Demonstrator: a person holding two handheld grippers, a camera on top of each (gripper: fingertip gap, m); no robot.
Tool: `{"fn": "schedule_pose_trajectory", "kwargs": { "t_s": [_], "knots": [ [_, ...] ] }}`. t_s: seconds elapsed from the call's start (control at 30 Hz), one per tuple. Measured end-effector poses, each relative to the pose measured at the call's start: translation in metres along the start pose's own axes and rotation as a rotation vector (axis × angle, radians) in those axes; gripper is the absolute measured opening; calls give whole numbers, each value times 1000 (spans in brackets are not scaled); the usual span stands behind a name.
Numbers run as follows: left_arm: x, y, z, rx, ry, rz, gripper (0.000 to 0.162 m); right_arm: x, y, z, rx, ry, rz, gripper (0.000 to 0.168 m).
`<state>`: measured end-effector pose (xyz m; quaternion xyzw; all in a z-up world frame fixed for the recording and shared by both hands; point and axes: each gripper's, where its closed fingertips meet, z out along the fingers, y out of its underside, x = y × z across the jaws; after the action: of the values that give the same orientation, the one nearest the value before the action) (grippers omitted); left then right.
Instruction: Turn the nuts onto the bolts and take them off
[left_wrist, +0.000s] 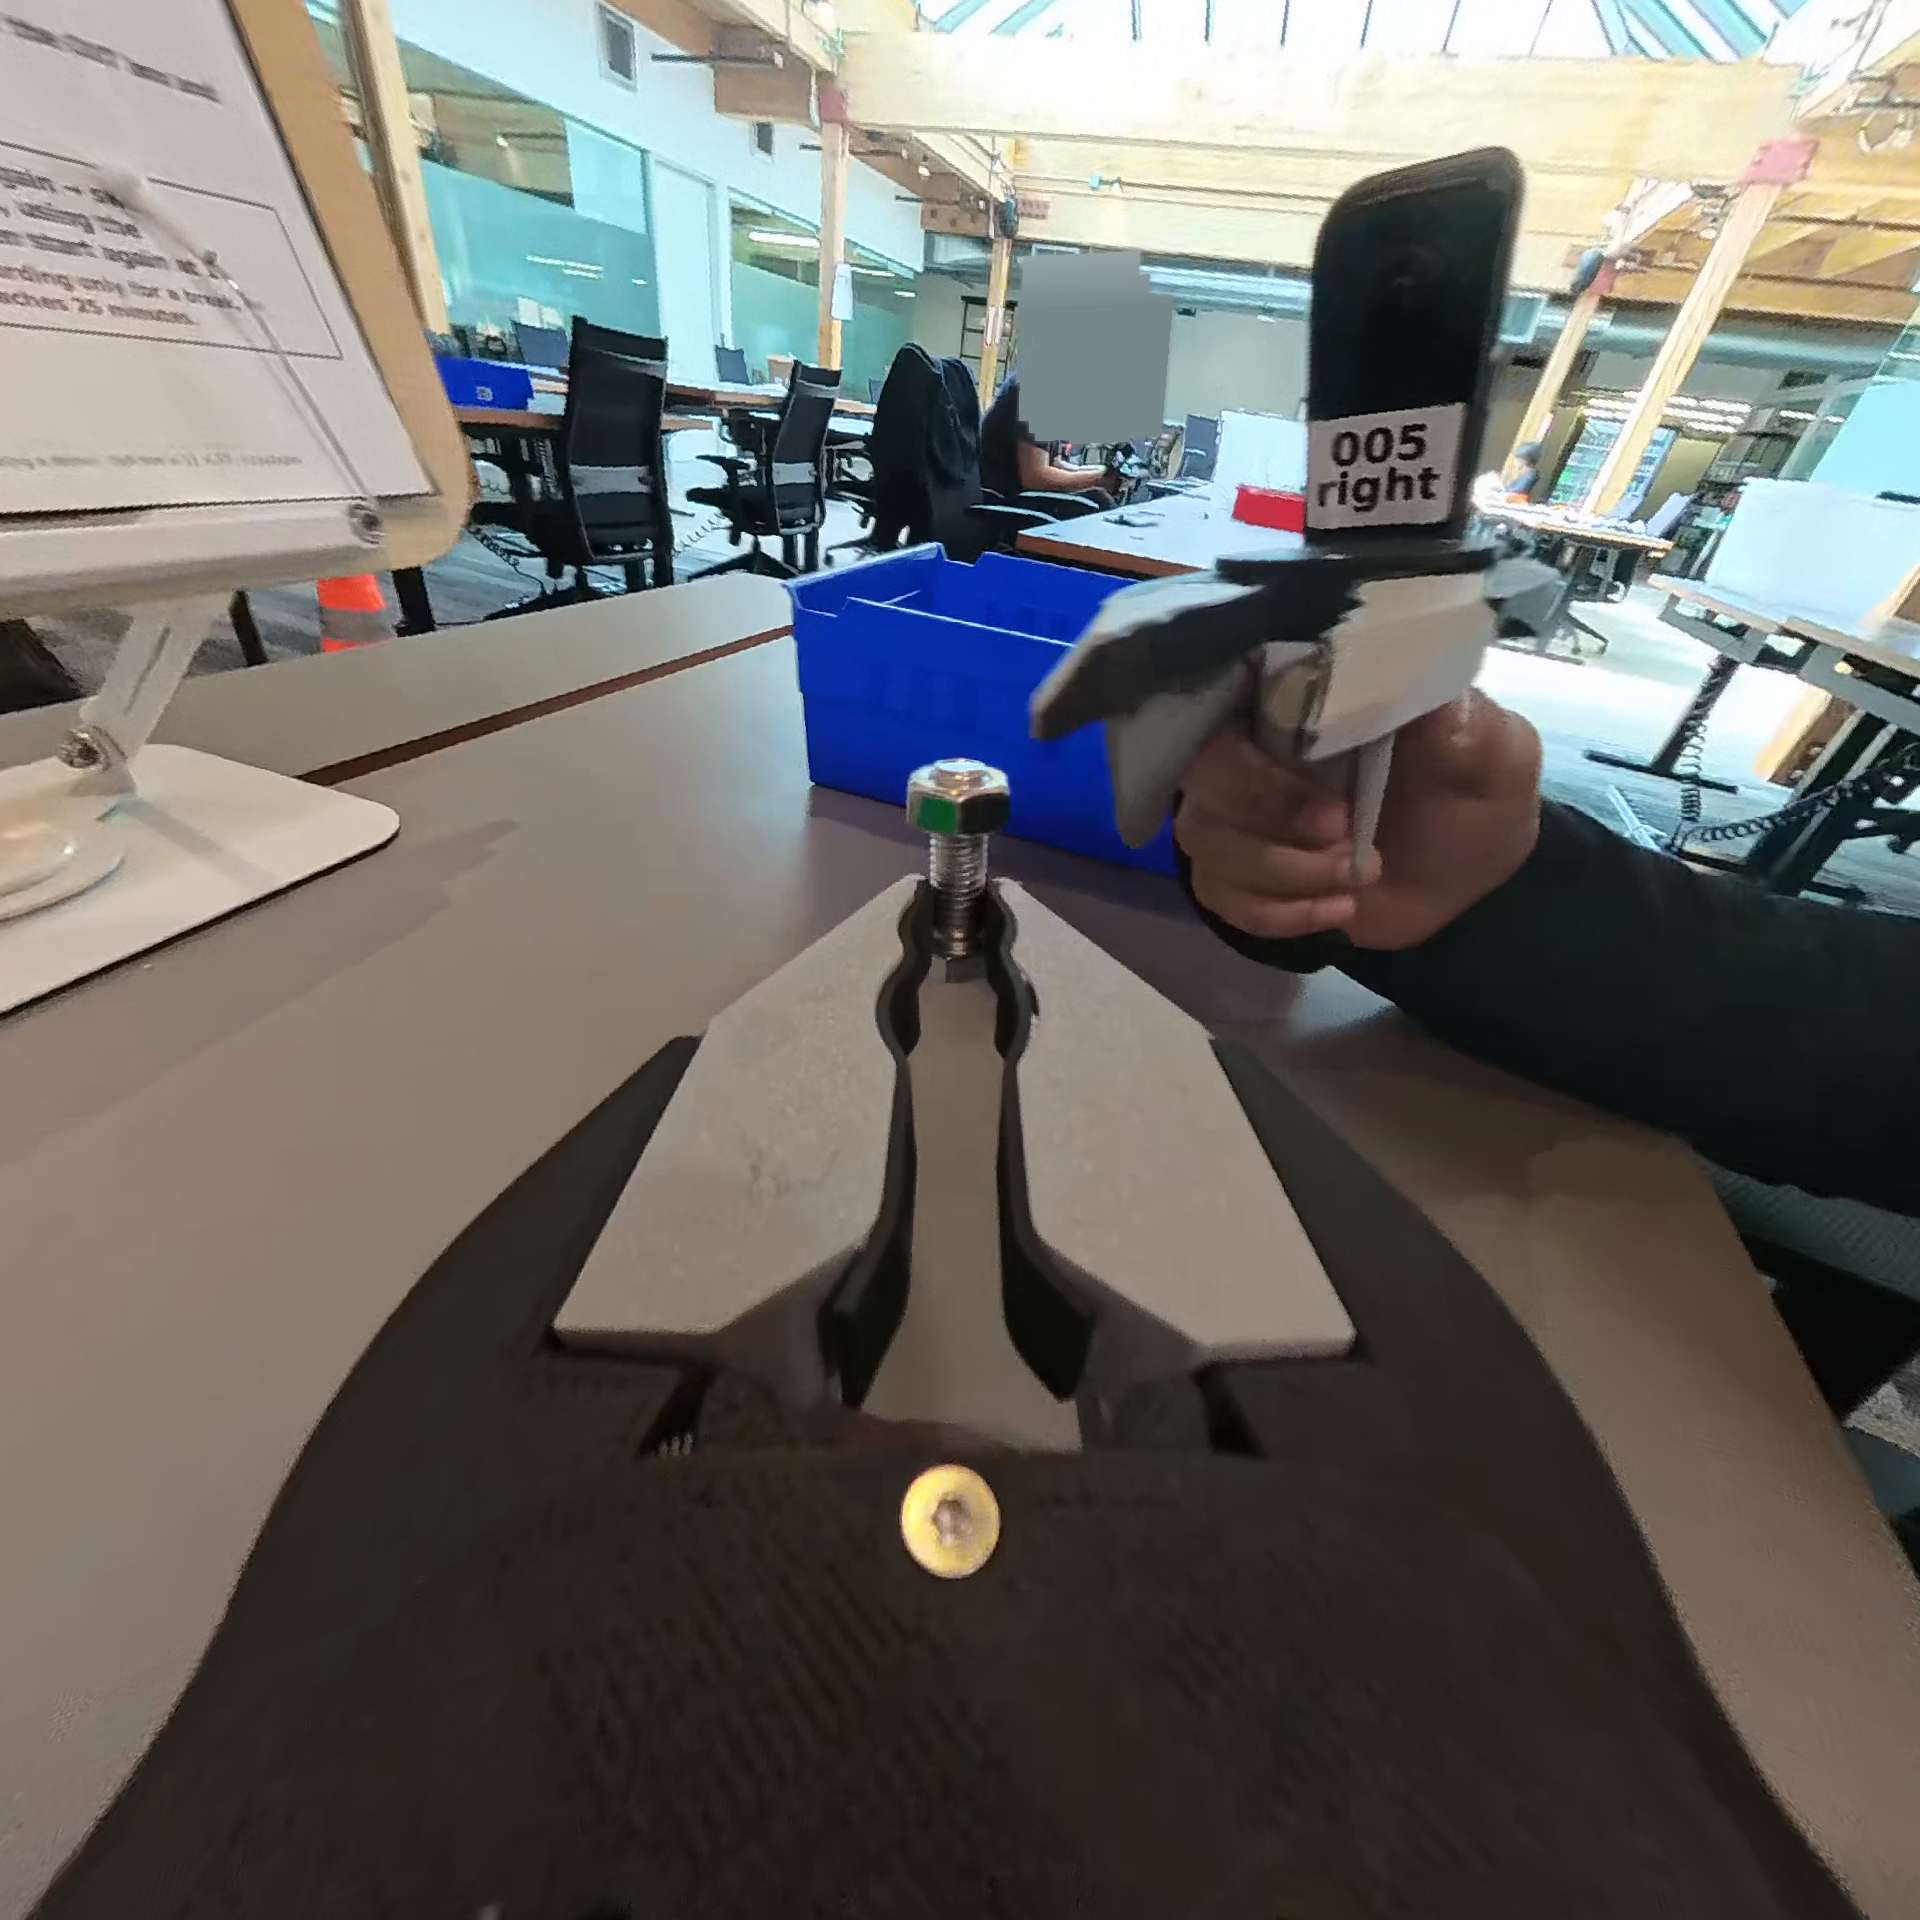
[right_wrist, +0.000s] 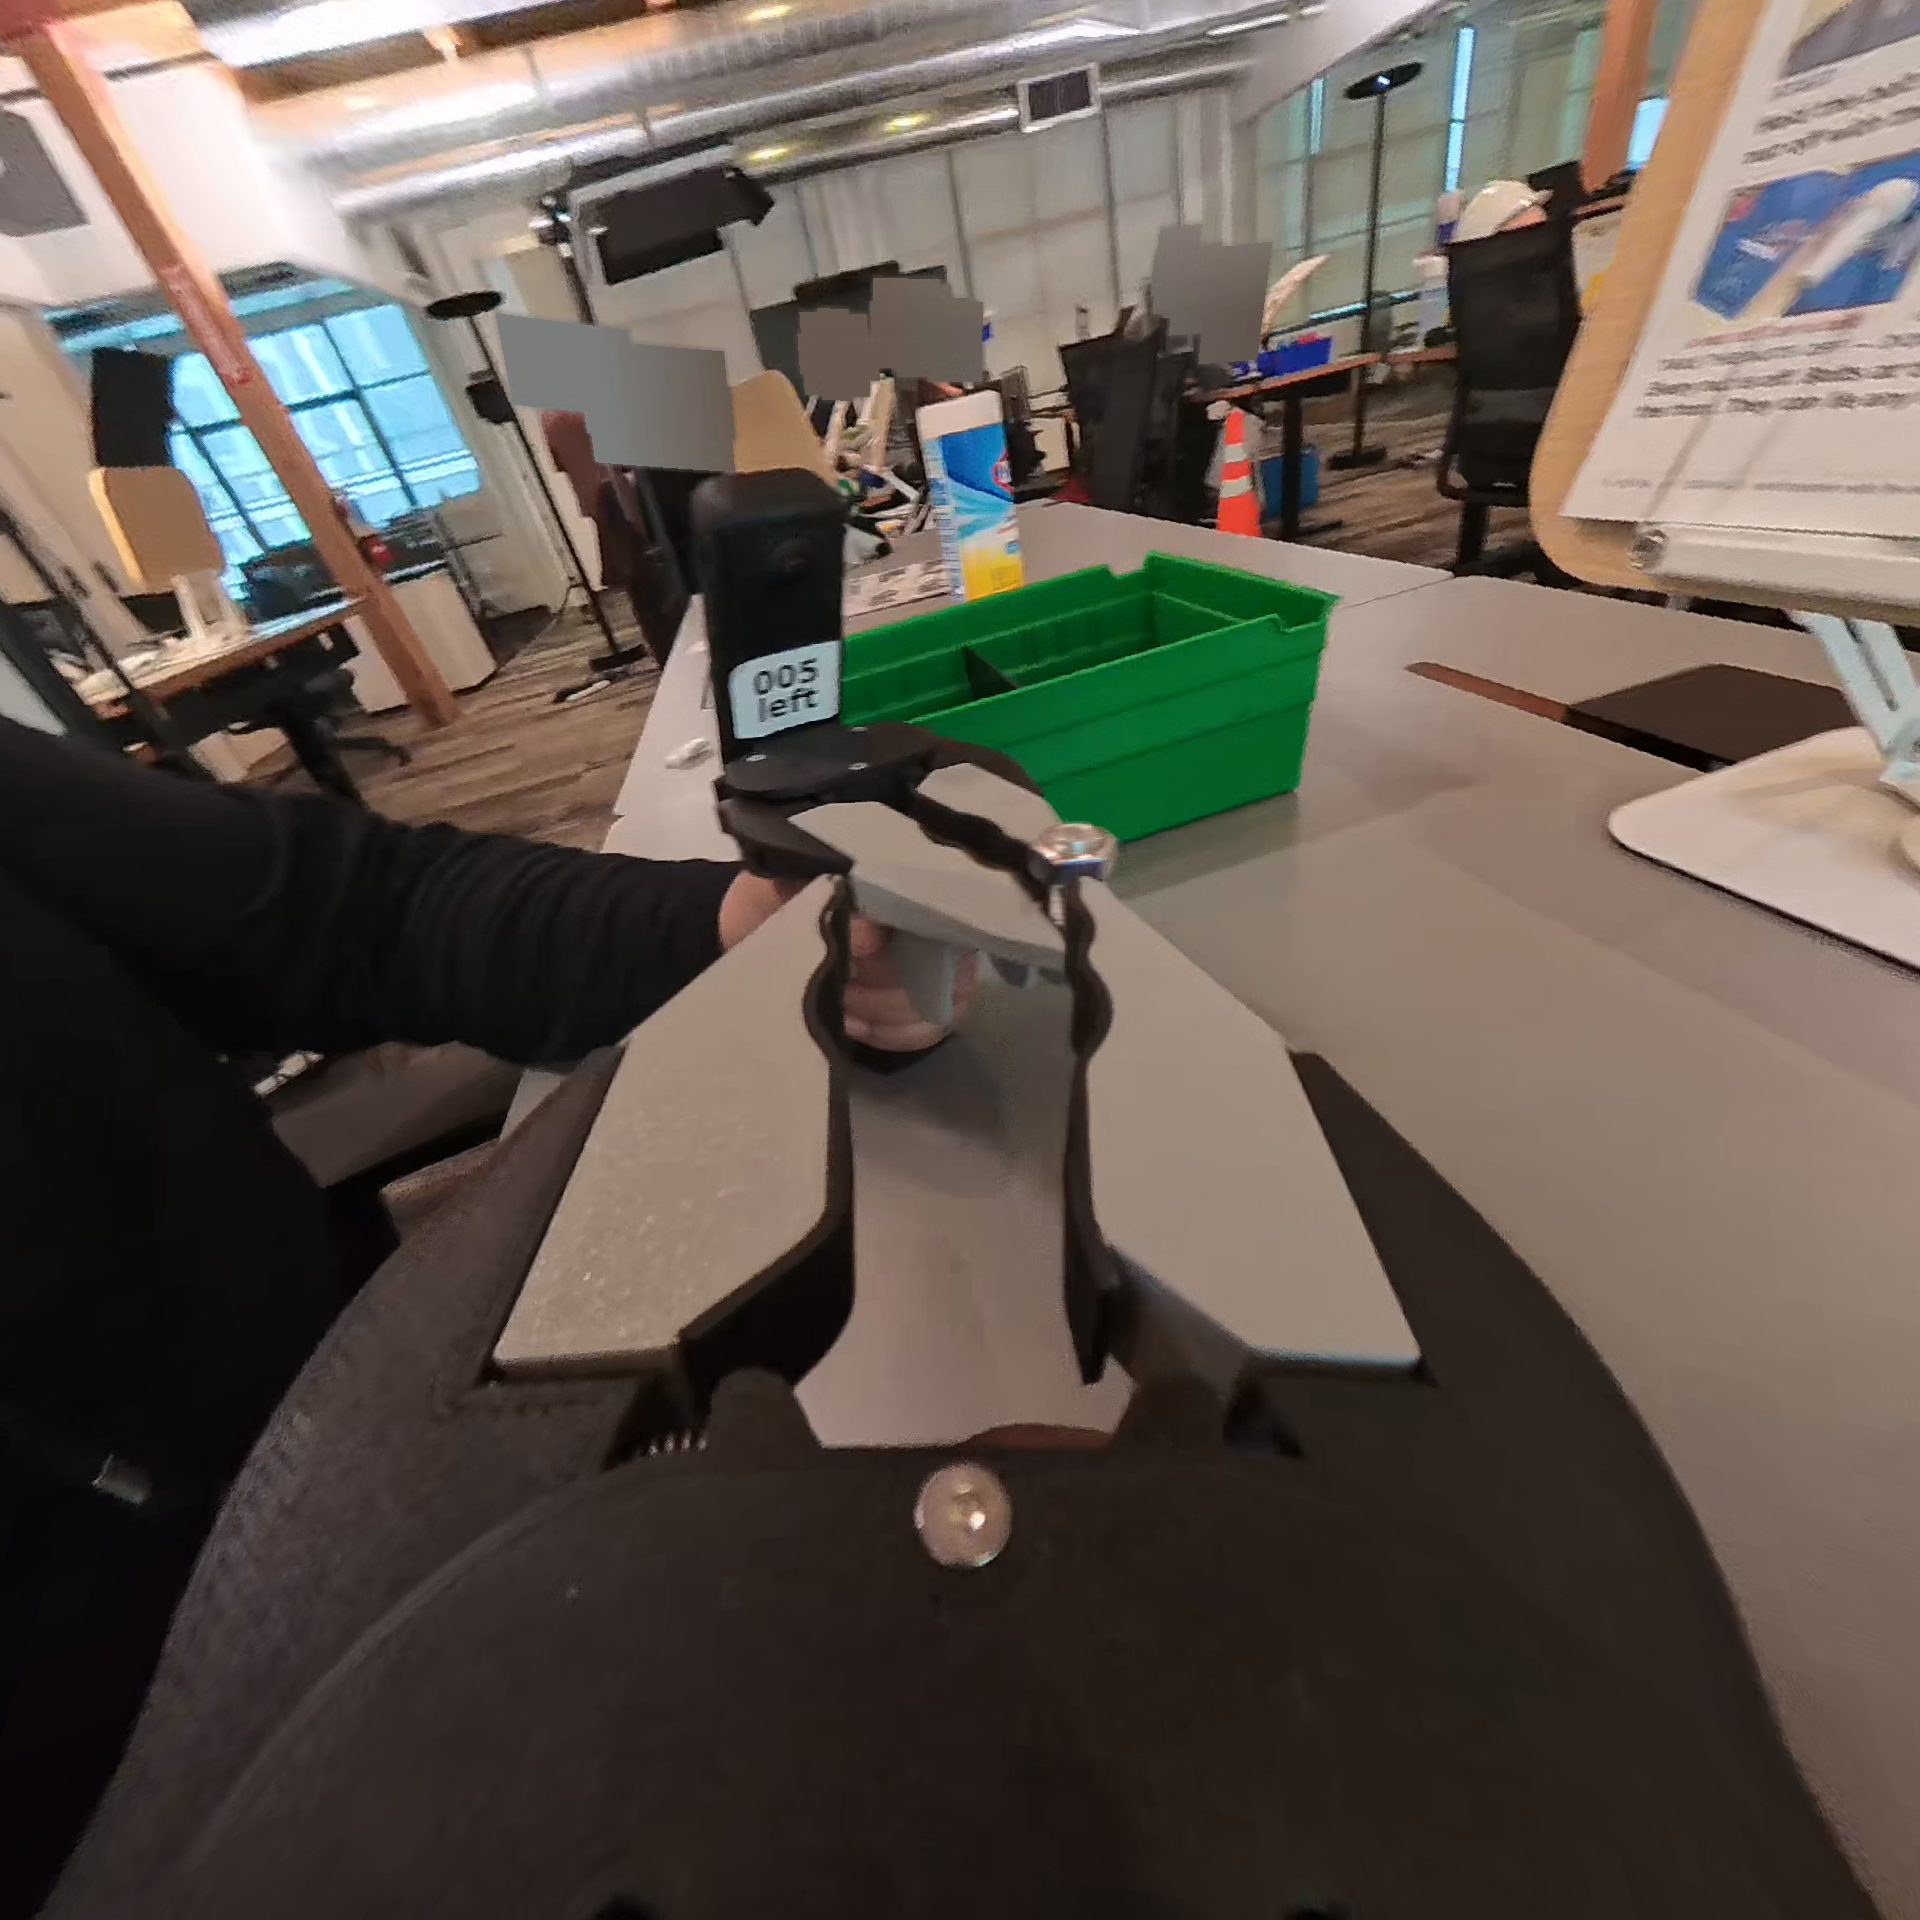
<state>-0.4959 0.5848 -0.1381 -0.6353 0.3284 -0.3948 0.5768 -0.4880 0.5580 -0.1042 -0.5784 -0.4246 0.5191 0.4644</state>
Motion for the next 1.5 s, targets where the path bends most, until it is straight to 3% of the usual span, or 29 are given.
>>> {"fn": "schedule_pose_trajectory", "kwargs": {
  "t_s": [0.03, 0.27, 0.3, 0.33, 0.37, 0.43, 0.5, 0.53, 0.67, 0.7, 0.77, 0.8, 0.83, 0.87, 1.0, 1.17, 1.23, 1.5],
  "knots": [
    [4, 2, 2, -10, 9, 5, 6, 4, 2, 1, -7, 20, 7, 45],
    [13, 5, 6, -24, 20, 25, 6, 2, 17, 10, -84, 15, -3, 44],
    [3, 3, 4, -16, -23, 13, 6, 1, 17, 8, -94, 10, -21, 36],
    [-6, 2, 1, -14, -55, -5, 6, -6, 14, 5, -86, -26, -44, 12],
    [-11, 1, -1, -12, -57, -30, 6, -7, 9, 2, -61, -30, -51, 9],
    [-15, -1, -4, 7, -47, -54, 6, 1, 3, -1, -25, 17, -39, 21],
    [-9, 1, -1, -3, -24, -46, 6, 9, 4, 0, -30, 54, -6, 44],
    [-4, 5, 2, -18, -14, -33, 6, 12, 7, 1, -40, 59, 4, 46],
    [26, 13, 12, -63, 75, 18, 6, 11, 18, 10, -82, 52, 9, 44],
    [26, 14, 13, -66, 65, 35, 6, 5, 21, 11, -98, 23, 8, 36],
    [16, 12, 10, -65, 15, 62, 7, 5, 21, 10, -117, 31, -9, 41],
    [8, 8, 8, -52, -9, 40, 6, 6, 20, 6, -118, 38, -24, 35],
    [-1, 6, 4, -39, -32, -4, 6, -1, 15, 3, -95, -6, -32, 12],
    [-7, 5, 2, -29, -31, -46, 6, -5, 8, 0, -52, -28, -17, 10],
    [-7, 10, 4, -47, -26, -26, 6, 14, 8, 0, -44, 57, 30, 38],
    [23, 14, 13, -67, 56, 14, 6, 19, 22, 9, -101, 96, 26, 32],
    [23, 17, 14, -77, 61, 3, 6, 18, 24, 11, -110, 88, 28, 18],
    [19, 12, 12, -43, 56, -34, 7, 24, 23, 8, -102, 111, 83, 16]
  ]
}}
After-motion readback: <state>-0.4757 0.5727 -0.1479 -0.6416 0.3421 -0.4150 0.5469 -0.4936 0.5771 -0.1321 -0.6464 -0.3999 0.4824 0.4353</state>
